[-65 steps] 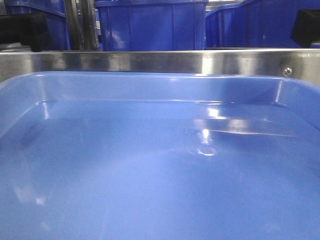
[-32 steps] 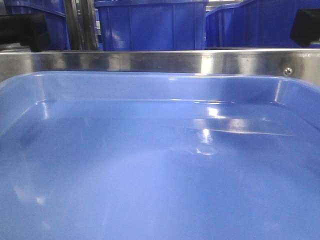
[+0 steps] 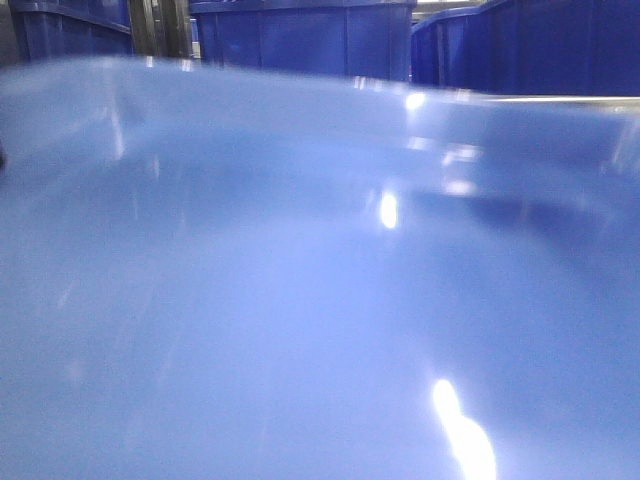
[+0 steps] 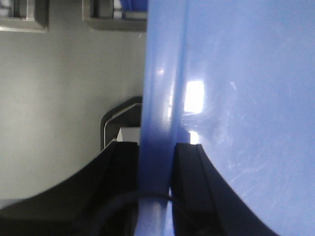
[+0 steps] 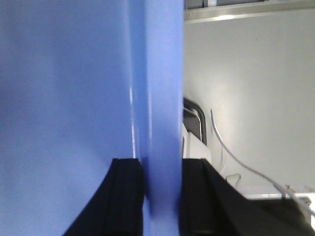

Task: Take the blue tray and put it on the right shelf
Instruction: 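Raise the tray with both grippers above the steel shelf edge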

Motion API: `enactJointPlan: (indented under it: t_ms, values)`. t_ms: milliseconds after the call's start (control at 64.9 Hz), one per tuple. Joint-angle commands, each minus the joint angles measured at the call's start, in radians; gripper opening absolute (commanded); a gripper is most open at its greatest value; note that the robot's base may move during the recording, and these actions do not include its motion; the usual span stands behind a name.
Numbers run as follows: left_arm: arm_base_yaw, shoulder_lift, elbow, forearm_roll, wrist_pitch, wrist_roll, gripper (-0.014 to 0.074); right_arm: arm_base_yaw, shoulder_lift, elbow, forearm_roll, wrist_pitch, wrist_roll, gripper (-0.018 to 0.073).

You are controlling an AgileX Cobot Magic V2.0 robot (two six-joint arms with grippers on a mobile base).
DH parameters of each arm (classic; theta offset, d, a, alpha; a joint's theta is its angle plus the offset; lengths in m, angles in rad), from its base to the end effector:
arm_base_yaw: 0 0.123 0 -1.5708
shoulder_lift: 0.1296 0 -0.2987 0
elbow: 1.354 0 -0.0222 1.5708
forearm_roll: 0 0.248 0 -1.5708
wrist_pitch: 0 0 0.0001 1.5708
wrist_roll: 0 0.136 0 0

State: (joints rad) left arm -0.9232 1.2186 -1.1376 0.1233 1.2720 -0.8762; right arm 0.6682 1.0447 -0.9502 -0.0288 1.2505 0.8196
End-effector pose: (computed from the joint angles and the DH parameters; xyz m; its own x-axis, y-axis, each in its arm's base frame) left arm 0.1471 -0.1679 0.3093 -0.9576 0.0405 -0.2853 0.0864 0.9849 -0.1503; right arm 0.1393 0.1052 0.2895 -0.9586 0.1662 -0.2311 0.1189 0.9715 0.2053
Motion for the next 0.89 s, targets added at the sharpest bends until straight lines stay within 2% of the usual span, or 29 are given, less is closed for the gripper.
enactJointPlan:
  t_ms: [0,200,324,524,709,878]
  values:
    - [0.001,-0.024,-0.069,0.027,0.066,-0.001,0.0072,0.008,-0.015,-0.093,0.004,-0.008,-0.003,0.0264]
    - [0.066,0.013,-0.144,0.025,0.05,0.106,0.0072,0.005,0.054,-0.261,-0.079,-0.017,-0.025,0.0264]
    - [0.158,0.075,-0.217,0.02,-0.027,0.15,0.0072,-0.029,0.143,-0.364,-0.086,-0.05,-0.097,0.0264]
    - [0.253,0.186,-0.418,0.014,-0.098,0.296,0.0072,-0.121,0.313,-0.579,-0.065,-0.075,-0.211,0.0264]
    - [0.335,0.326,-0.629,-0.047,-0.104,0.409,0.0072,-0.219,0.493,-0.823,0.05,-0.07,-0.325,0.0264]
    - [0.432,0.481,-0.83,-0.123,-0.135,0.443,0.0072,-0.253,0.633,-0.991,0.056,-0.042,-0.336,0.0264]
